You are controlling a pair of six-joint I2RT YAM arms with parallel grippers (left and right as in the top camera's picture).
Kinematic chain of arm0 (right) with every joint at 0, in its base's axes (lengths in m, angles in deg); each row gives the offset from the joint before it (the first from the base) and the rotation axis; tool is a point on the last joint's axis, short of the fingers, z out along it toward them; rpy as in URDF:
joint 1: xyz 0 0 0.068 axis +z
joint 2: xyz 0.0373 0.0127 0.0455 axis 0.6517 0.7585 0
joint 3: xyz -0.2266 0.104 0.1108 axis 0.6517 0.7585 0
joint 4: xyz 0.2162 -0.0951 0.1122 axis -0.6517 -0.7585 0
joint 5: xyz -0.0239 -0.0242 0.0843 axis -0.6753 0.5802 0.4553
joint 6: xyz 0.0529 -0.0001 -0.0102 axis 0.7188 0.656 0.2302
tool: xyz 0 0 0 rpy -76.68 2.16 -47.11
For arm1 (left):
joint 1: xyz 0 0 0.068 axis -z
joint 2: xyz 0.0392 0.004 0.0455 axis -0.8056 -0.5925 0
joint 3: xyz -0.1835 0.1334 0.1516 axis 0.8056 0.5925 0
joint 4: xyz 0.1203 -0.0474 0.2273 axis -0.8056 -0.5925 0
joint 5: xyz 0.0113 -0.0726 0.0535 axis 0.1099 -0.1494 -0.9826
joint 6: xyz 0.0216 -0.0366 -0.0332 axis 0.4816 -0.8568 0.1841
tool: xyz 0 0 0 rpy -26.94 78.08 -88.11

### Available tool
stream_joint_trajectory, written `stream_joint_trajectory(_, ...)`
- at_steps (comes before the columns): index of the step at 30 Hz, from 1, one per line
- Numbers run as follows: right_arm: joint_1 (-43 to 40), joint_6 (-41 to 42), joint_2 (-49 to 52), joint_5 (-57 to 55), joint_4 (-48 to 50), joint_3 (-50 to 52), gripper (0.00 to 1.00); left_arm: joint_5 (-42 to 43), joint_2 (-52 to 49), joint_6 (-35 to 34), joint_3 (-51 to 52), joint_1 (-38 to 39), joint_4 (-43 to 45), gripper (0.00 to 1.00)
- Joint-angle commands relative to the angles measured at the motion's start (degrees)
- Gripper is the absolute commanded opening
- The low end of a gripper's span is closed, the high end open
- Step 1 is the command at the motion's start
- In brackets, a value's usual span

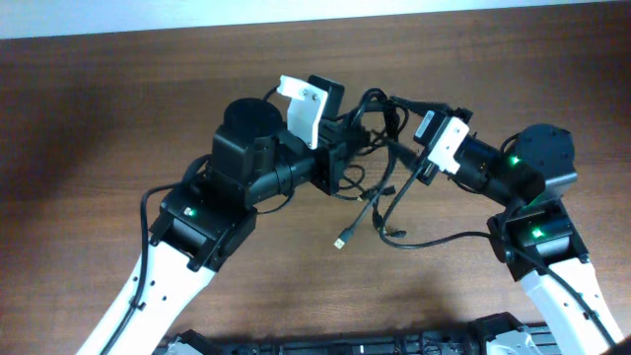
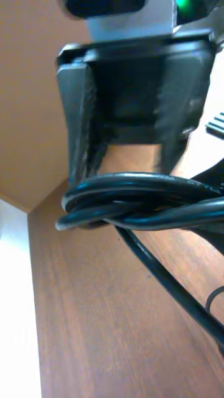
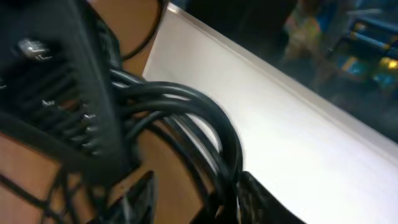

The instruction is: Untangle cables

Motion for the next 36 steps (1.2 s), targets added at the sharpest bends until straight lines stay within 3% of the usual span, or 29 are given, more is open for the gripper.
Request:
stream_joint_trajectory(1, 0.55, -0.61, -0.46, -3.82, 0.00, 0.09, 0.31, 2.05, 1.29, -3.65, -1.42, 1.03, 0.92, 0.00)
stream_joint_trajectory(2, 0.55, -0.61, -0.46, -4.20, 0.00, 0.09, 0.34, 2.08, 1.29, -3.96, -1.42, 1.03, 0.96, 0.00)
stream_joint_trajectory(3, 0.55, -0.63, -0.46, -4.20, -0.02, 0.09, 0.46, 2.08, 1.29, -3.98, -1.42, 1.03, 0.94, 0.00)
stream_joint_trajectory(6, 0.55, -0.63, -0.46, -4.20, 0.00, 0.09, 0.46, 2.67, 1.29, -5.46, -1.42, 1.14, 1.16, 0.00)
stream_joint_trajectory(8, 0.55, -0.63, -0.46, -4.20, 0.00, 0.09, 0.39, 2.71, 1.29, -5.68, -1.42, 1.73, 1.42, 0.00)
stream_joint_trajectory(12, 0.55, -0.61, -0.46, -4.17, -0.02, 0.09, 0.10, 2.64, 1.29, -7.41, -1.42, 3.13, 2.89, 0.00)
stream_joint_trajectory(14, 0.55, -0.61, -0.46, -4.15, -0.02, 0.09, 0.04, 2.43, 1.29, -7.41, -1.42, 3.13, 2.89, 0.00)
stream_joint_trajectory(17, 0.55, -0.55, -0.46, -4.17, -0.24, 0.09, 0.04, -0.26, 1.29, -8.87, -1.42, 3.10, 2.69, 0.00)
stream_joint_trajectory(20, 0.52, -0.39, -0.46, -4.17, -0.96, 0.09, 0.04, -7.34, 1.31, -15.67, -1.42, 2.60, 1.14, 0.00)
stream_joint_trajectory(26, 0.44, -0.35, -0.46, -5.27, -2.14, 0.09, 0.04, -16.02, 1.31, -39.78, -1.42, -3.67, -8.39, 0.00)
stream_joint_trajectory(33, 0.44, 1.60, -0.46, -8.63, -2.86, 0.09, 0.04, -15.98, 1.31, -38.14, -1.42, -4.94, -9.81, 0.00)
stream_joint_trajectory(36, 0.44, 1.60, -0.59, -6.34, -4.15, 0.09, 0.45, -15.98, 1.31, -27.65, -1.42, -4.94, -9.75, 0.00)
